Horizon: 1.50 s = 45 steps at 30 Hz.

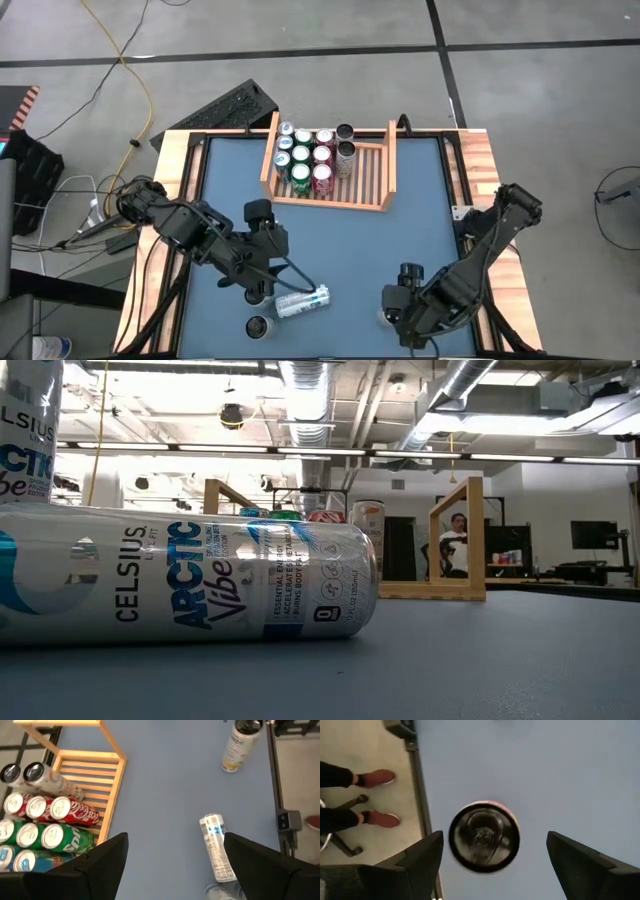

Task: Place canned beverage on shelf
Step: Put the light yellow soda can on the shelf

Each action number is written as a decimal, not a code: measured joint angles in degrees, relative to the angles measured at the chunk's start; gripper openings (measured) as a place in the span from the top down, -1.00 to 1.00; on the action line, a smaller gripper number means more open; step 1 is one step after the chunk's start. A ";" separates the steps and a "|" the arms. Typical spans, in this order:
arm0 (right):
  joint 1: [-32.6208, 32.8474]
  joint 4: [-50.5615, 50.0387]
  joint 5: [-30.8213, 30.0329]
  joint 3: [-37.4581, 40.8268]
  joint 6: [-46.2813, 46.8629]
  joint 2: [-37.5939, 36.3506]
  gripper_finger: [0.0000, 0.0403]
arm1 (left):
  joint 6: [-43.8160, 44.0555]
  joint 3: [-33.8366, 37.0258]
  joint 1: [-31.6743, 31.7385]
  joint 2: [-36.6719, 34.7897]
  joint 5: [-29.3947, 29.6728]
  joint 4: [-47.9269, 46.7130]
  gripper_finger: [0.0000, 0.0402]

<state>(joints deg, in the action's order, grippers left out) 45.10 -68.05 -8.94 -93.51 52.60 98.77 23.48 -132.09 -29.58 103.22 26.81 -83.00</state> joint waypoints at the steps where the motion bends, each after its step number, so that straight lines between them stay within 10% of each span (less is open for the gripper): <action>1: -0.15 -0.17 0.03 -0.02 0.34 0.52 -0.70 | -0.59 0.00 -0.13 0.00 -0.17 0.00 -0.58; 45: -3.83 -4.79 -5.25 0.13 4.81 0.79 -0.70 | -8.08 0.00 0.59 0.00 -0.51 0.22 -0.58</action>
<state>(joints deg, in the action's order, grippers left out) 41.27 -72.84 -14.18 -93.38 57.41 99.56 15.40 -132.09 -28.99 103.22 26.30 -82.78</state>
